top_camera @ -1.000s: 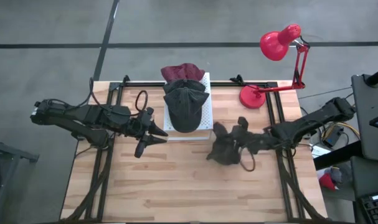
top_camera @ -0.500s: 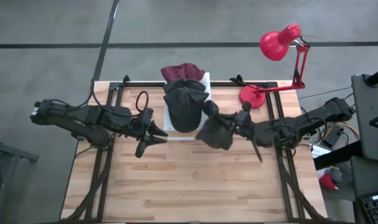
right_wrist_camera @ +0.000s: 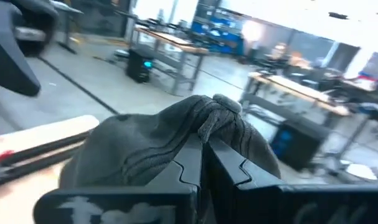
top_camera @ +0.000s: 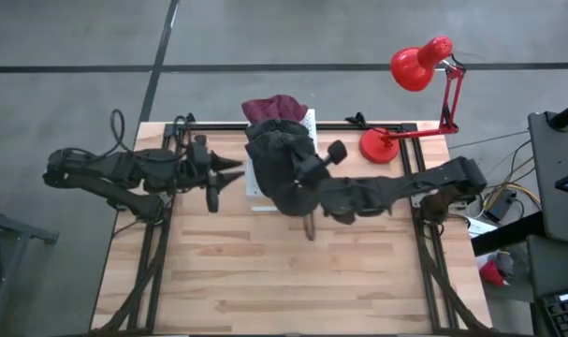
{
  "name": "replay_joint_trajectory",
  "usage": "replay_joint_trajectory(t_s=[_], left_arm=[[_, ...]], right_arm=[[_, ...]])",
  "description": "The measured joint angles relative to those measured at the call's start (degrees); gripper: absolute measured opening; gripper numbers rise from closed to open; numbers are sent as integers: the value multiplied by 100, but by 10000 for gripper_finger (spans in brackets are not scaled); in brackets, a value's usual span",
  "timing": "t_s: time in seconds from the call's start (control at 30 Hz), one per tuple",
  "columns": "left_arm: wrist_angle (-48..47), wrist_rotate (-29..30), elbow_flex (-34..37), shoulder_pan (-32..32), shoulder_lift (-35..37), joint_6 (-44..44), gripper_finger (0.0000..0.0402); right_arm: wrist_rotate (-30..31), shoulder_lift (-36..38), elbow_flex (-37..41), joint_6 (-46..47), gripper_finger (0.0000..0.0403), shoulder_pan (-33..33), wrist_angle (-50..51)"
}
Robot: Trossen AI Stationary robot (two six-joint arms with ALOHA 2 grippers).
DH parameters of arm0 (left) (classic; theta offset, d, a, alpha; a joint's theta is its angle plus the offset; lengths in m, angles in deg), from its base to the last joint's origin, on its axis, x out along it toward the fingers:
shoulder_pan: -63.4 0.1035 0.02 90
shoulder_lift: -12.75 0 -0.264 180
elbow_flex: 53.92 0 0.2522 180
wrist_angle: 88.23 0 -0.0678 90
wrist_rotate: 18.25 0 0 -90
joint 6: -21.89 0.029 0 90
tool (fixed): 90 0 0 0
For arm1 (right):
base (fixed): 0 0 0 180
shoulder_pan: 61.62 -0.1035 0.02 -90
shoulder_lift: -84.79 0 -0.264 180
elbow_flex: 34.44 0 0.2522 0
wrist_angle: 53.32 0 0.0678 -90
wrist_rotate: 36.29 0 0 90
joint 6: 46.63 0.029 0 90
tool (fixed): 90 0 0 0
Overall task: Pick & Place hat
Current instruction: Stack the black cap on the black caps on the shelf
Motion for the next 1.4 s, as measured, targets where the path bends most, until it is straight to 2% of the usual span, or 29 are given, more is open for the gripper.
replay_joint_trajectory(t_s=[0.13, 0.5, 0.77, 1.0, 1.2, 1.4], left_arm=[[8, 436, 0, 0, 140, 41, 119], [45, 442, 4, -2, 80, 99, 119], [-309, 445, 11, -28, -108, 97, 119], [-317, 769, 11, -28, -193, 328, 119], [-374, 1006, 13, -26, -225, 431, 119], [-374, 1064, 13, -26, -225, 519, 119]], right_arm=[[117, -479, -599, -66, 8, 213, 235], [107, -1454, -1503, -193, 8, 656, 476], [108, -1755, -2305, -828, 8, 614, 486], [105, -1755, -2363, -813, 8, 616, 501], [104, -1761, -2274, -384, 8, 544, 689], [425, -1768, -2371, -749, 9, 327, 622]])
